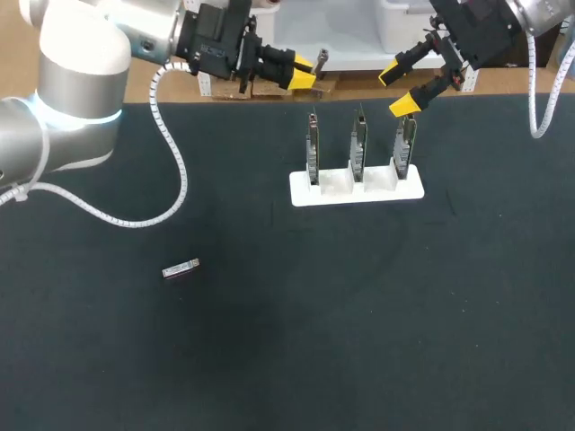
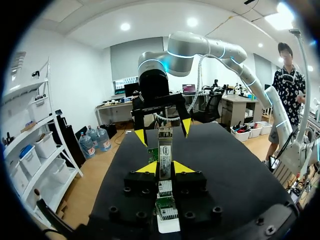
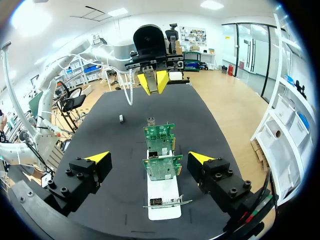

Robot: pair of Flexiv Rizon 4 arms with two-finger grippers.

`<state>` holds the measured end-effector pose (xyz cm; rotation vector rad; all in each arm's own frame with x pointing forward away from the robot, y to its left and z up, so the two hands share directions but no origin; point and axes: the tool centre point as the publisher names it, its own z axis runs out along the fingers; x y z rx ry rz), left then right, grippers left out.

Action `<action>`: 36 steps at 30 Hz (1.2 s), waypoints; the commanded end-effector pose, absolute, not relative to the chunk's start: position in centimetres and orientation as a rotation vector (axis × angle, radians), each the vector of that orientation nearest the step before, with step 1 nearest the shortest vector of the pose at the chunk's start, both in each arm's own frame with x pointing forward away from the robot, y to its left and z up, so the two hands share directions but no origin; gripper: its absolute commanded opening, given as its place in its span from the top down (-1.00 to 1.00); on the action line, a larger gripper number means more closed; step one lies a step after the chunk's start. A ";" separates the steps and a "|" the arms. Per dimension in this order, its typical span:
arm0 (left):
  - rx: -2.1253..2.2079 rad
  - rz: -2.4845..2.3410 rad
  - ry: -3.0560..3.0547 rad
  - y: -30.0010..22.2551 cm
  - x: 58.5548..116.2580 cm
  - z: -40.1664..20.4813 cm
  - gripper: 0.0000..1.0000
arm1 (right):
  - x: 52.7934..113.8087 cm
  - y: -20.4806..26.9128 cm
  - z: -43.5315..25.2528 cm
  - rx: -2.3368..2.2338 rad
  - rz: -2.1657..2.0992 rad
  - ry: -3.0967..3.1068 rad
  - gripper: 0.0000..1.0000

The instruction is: Pick up the optical module with the left hand, and insert it into the network port with the right hand.

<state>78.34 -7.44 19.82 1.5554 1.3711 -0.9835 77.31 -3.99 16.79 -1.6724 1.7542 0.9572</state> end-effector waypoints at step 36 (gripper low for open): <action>1.294 -1.102 1.201 -14.3 76.8 19.9 1.00 | 77.2 -4.0 16.8 -1.670 0.953 1.754 -1.00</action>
